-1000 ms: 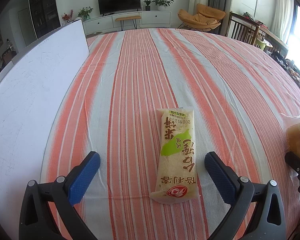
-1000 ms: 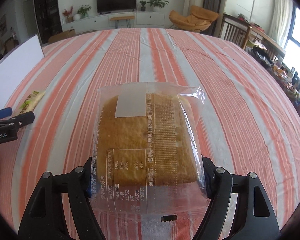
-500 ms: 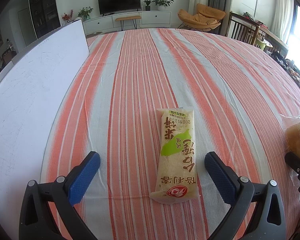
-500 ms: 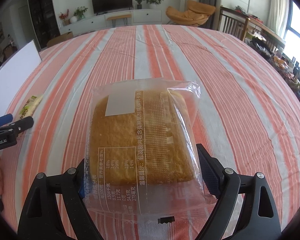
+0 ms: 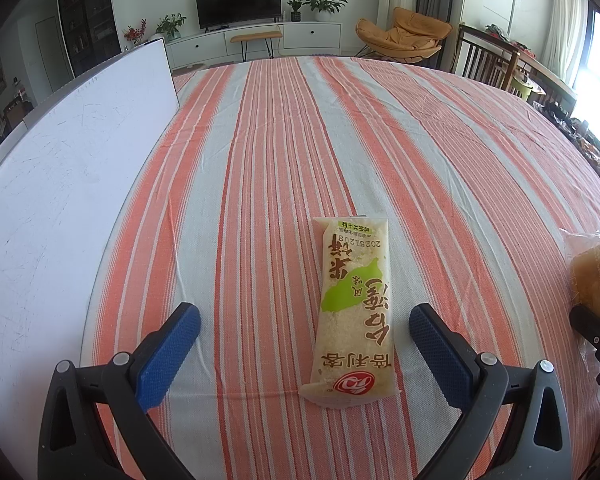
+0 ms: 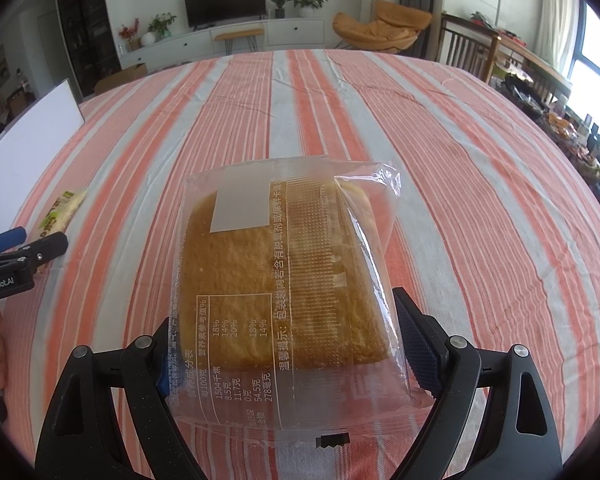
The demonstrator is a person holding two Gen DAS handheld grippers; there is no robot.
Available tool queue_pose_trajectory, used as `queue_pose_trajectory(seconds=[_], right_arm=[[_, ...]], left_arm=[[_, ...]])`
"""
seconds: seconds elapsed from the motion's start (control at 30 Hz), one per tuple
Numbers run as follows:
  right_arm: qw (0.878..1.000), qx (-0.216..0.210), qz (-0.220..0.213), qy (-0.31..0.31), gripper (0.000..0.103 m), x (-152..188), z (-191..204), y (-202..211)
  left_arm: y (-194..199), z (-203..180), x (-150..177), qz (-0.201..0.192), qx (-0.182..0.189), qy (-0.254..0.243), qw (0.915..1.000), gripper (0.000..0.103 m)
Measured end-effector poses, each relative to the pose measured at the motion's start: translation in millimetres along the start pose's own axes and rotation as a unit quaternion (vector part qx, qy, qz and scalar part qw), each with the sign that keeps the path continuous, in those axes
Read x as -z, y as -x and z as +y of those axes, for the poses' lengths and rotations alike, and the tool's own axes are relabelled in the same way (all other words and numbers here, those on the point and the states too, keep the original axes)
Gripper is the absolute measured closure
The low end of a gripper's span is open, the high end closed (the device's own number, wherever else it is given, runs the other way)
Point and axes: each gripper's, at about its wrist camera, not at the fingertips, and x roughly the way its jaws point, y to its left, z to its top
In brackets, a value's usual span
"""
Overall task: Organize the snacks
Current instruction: 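Hold the bread loaf in the right tool above the table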
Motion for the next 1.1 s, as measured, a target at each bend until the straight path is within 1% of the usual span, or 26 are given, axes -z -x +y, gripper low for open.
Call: queue_pose_trajectory(seconds=[0.53, 0.8, 0.93, 1.03, 1.1], right_arm=[[1.0, 0.0, 0.0, 0.005, 0.013, 0.7, 0.2, 0.2], [1.0, -0.008, 0.001, 0.012, 0.013, 3.2, -0.2, 2.2], [0.999, -0.031, 0.004, 0.016, 0.013, 6.9, -3.7, 8.0], [0.999, -0.045, 0.02, 0.01, 0.013, 6.0, -5.4, 10.5], [0.997, -0.061, 0.037, -0.002, 0.013, -0.1, -7.4, 11.1]], left_arm=[[0.1, 0.0, -0.1, 0.0, 0.0, 0.0, 1.0, 0.0], [0.5, 0.0, -0.1, 0.001, 0.003, -0.003, 1.0, 0.0], [4.5, 3.7, 1.7, 0.036, 0.025, -0.035, 0.9984, 0.0], [10.4, 6.0, 6.8, 0.047, 0.037, -0.03, 0.9977, 0.0], [9.9, 3.0, 4.6, 0.055, 0.043, -0.034, 0.997, 0.0]])
